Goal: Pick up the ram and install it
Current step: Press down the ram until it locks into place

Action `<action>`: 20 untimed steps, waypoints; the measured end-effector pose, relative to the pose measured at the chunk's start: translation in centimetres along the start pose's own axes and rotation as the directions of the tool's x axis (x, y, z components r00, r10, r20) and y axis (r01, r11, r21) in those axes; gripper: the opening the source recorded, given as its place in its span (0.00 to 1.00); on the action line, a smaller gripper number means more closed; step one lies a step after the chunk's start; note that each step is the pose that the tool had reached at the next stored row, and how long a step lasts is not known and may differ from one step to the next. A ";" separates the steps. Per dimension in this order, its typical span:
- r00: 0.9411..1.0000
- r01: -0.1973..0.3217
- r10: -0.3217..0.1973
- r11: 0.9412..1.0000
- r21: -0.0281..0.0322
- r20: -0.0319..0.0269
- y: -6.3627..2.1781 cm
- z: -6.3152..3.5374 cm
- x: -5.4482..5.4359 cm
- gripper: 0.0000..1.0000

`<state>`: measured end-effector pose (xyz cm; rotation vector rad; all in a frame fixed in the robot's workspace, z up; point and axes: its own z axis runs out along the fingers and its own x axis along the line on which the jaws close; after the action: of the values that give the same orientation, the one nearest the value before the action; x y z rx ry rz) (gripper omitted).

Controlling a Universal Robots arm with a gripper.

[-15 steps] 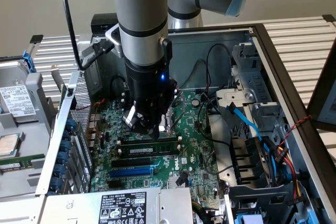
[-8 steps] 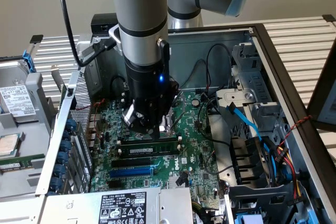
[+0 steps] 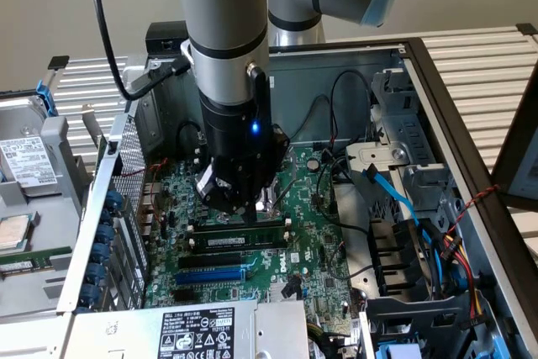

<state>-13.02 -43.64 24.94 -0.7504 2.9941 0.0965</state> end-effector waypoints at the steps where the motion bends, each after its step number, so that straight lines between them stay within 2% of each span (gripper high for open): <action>1: 1.000 -0.014 0.014 1.000 0.001 0.001 0.00 0.00 0.0 0.11; 6: 0.996 -0.086 0.086 0.996 0.006 0.004 0.00 0.00 0.0 0.11; 10: 0.990 -0.144 0.144 0.989 0.010 0.007 0.00 0.00 0.0 0.11; 15: 0.976 -0.220 0.219 0.975 0.014 0.012 0.00 0.00 0.0 0.11; 20: 0.956 -0.294 0.294 0.956 0.018 0.017 0.00 0.00 0.0 0.11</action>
<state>-13.02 -43.64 24.94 -0.2948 3.0644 0.0821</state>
